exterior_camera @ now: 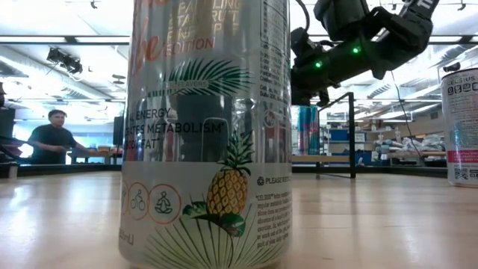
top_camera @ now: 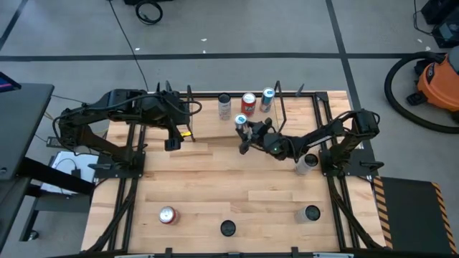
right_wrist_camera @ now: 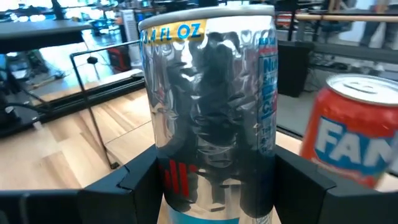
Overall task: Place canned beverage on shelf
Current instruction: Put the blue soda can aligned with the other blue soda can on the shelf
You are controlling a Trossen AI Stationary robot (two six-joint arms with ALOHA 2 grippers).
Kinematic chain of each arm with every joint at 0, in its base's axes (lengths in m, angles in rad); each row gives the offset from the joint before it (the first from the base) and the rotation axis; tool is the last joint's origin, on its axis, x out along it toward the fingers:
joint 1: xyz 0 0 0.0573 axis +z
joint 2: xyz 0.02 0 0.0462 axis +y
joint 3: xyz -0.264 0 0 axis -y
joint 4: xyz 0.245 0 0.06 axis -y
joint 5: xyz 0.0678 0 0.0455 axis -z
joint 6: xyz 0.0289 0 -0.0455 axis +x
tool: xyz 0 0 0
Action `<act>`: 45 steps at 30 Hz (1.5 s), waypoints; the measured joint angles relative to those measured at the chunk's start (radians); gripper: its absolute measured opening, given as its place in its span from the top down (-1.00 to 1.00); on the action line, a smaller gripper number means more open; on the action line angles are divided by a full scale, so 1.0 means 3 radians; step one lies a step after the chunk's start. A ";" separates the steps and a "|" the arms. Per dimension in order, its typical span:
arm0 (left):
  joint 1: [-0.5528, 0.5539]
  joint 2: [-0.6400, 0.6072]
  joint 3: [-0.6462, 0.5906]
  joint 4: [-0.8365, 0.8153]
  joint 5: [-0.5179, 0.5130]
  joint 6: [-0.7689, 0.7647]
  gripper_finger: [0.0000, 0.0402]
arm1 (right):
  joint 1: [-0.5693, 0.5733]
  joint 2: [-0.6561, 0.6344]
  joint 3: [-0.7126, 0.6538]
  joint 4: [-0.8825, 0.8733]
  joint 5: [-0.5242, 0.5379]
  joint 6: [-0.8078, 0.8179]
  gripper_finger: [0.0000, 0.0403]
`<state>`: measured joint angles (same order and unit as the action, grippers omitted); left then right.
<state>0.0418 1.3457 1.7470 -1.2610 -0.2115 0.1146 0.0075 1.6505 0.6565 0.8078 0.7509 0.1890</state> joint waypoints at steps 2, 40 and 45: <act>0.0000 0.0000 0.0000 -0.0001 0.0001 0.0000 -0.58 | -0.0054 0.0000 0.0017 -0.0006 -0.0113 -0.0047 -0.20; 0.0000 0.0001 0.0000 0.0004 0.0000 0.0005 -0.58 | -0.0426 0.0708 0.0267 0.0472 -0.0547 -0.0266 -0.22; 0.0000 0.0001 0.0000 0.0009 0.0000 0.0004 -0.58 | -0.0425 0.0708 0.0267 0.0470 -0.0616 -0.0285 -0.31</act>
<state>0.0418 1.3460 1.7470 -1.2583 -0.2115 0.1158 -0.1200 1.8629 0.7364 0.9489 0.5662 0.1035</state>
